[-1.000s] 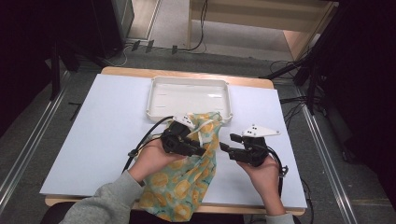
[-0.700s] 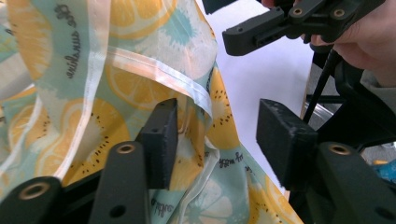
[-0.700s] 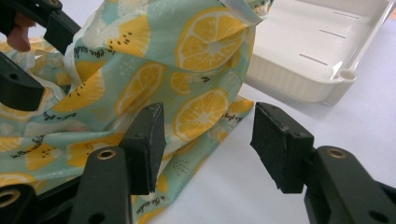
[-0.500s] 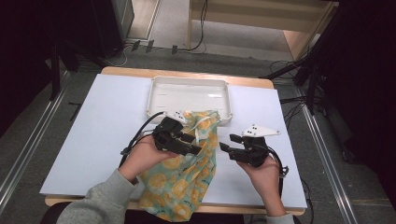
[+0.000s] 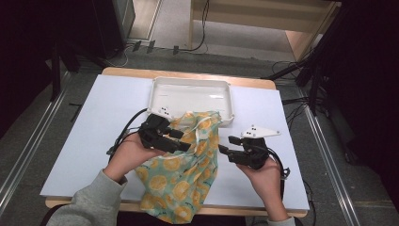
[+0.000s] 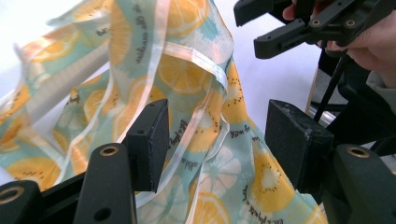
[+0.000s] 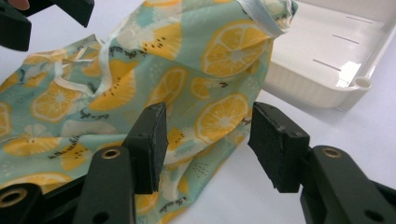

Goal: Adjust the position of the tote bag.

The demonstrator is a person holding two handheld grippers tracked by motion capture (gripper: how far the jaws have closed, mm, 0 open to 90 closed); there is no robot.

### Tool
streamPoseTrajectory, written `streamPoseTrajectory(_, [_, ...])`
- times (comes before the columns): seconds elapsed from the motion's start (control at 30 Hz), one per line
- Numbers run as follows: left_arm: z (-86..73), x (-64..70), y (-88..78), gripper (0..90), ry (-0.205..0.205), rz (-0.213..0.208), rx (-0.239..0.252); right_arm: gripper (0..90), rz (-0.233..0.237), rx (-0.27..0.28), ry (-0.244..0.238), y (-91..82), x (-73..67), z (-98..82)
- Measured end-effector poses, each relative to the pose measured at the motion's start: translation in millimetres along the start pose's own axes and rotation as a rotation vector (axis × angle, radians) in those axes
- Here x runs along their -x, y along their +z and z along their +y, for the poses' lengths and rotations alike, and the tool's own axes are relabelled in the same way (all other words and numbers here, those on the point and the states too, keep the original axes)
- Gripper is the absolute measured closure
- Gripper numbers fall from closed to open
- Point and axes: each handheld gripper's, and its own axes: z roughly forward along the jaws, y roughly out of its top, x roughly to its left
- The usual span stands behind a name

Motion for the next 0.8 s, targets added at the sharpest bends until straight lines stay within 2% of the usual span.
streamPoseTrajectory(0.4, [-16.7,-16.0,-22.0,40.7,-0.030,0.043,0.020,48.1,0.025,-0.012,-0.015,2.0,-12.8,5.7])
streamPoseTrajectory(0.57, [-22.9,-25.0,-28.1,40.6,-0.043,0.050,0.026,47.5,0.029,-0.037,-0.024,6.6,-19.1,9.5])
streamPoseTrajectory(0.67, [-27.9,-30.4,-32.1,40.6,-0.064,0.063,0.031,46.6,0.033,-0.038,-0.036,9.1,-23.1,12.7])
streamPoseTrajectory(0.8, [-33.3,-35.6,-38.6,40.7,-0.070,0.071,0.041,45.5,0.057,-0.038,-0.039,13.7,-28.6,17.5])
